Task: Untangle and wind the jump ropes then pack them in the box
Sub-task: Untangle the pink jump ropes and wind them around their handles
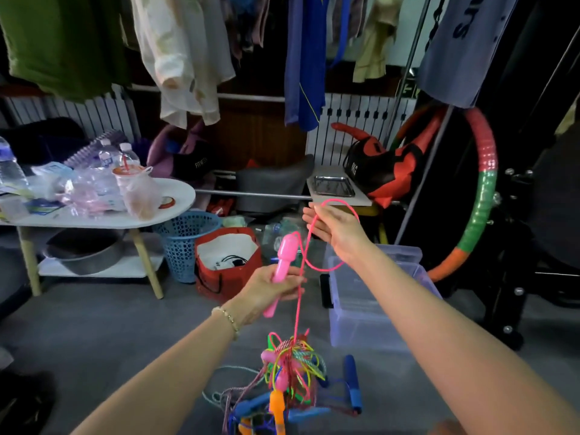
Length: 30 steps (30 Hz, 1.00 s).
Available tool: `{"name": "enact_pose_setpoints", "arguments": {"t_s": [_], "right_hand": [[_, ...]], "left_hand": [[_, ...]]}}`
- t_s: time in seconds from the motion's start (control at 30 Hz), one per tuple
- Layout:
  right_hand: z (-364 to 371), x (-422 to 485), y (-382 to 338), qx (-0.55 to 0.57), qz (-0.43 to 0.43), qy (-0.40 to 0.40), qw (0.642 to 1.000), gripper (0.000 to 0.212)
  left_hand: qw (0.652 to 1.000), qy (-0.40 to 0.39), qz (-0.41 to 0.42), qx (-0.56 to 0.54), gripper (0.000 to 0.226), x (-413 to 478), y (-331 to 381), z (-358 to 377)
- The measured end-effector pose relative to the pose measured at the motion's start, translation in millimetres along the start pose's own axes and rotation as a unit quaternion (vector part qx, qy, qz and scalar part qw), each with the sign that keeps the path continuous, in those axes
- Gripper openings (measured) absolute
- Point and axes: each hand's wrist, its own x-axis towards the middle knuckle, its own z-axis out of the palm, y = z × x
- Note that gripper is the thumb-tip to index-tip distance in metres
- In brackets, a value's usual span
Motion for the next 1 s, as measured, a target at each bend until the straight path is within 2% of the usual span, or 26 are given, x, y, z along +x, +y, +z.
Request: {"name": "enact_pose_setpoints", "arguments": {"t_s": [0.13, 0.23, 0.3, 0.37, 0.43, 0.47, 0.53, 0.6, 0.67, 0.73, 0.8, 0.87, 0.93, 1.0], "right_hand": [[-23.9, -7.7, 45.8, 0.03, 0.097, -0.035, 0.994, 0.034], [-39.4, -26.6, 96.1, -0.083, 0.169, -0.121, 0.975, 0.033], [-43.8, -36.5, 124.9, -0.168, 0.17, -0.168, 0.956, 0.03], [-44.0, -34.7, 140.5, -0.188, 0.13, -0.131, 0.965, 0.024], [-41.2, -27.1, 147.6, -0.161, 0.093, -0.068, 0.98, 0.014], [-39.2, -22.4, 150.0, -0.144, 0.079, -0.042, 0.986, 0.012], [-35.1, -13.9, 151.8, -0.102, 0.058, -0.007, 0.993, 0.008], [-31.1, -6.8, 150.6, -0.052, 0.046, 0.01, 0.998, 0.007], [-27.9, -0.3, 150.5, -0.015, 0.048, 0.019, 0.999, 0.01], [-25.3, 3.8, 155.0, 0.003, 0.06, 0.032, 0.998, 0.014], [-25.8, 7.4, 160.1, 0.017, 0.079, 0.036, 0.996, 0.016], [-32.9, 12.1, 165.3, -0.008, 0.098, 0.02, 0.995, 0.021], [-42.6, 14.6, 172.6, -0.108, 0.13, 0.008, 0.986, 0.026], [-53.5, 12.6, 187.3, -0.255, 0.169, -0.029, 0.952, 0.029]], "left_hand": [[0.997, 0.061, 0.006, -0.048, 0.014, 14.1, -2.7, -9.2], [0.991, 0.081, 0.027, -0.103, 0.008, 30.3, 7.2, -6.1], [0.985, 0.097, 0.034, -0.136, 0.009, 44.7, 10.4, -6.0], [0.982, 0.106, 0.037, -0.155, 0.01, 57.5, 6.8, -10.8], [0.983, 0.104, 0.016, -0.148, 0.011, 64.1, -12.0, -21.9], [0.989, 0.099, -0.007, -0.109, 0.012, 64.3, -30.0, -30.0], [0.995, 0.067, -0.044, 0.051, 0.015, 55.6, -69.5, -42.5], [0.981, 0.011, -0.075, 0.181, 0.027, 44.3, -106.9, -48.3], [0.977, -0.004, -0.056, 0.205, 0.012, 37.8, -126.7, -45.7], [0.975, 0.015, -0.017, 0.221, 0.001, 40.1, -132.4, -44.8], [0.978, 0.033, -0.005, 0.207, 0.007, 44.0, -132.2, -44.2], [0.988, 0.073, -0.029, 0.132, 0.007, 47.6, -131.2, -42.7], [0.991, 0.119, -0.06, 0.011, 0.009, 49.9, -127.1, -38.6], [0.985, 0.144, -0.071, -0.068, 0.013, 52.7, -124.7, -36.3]]}}
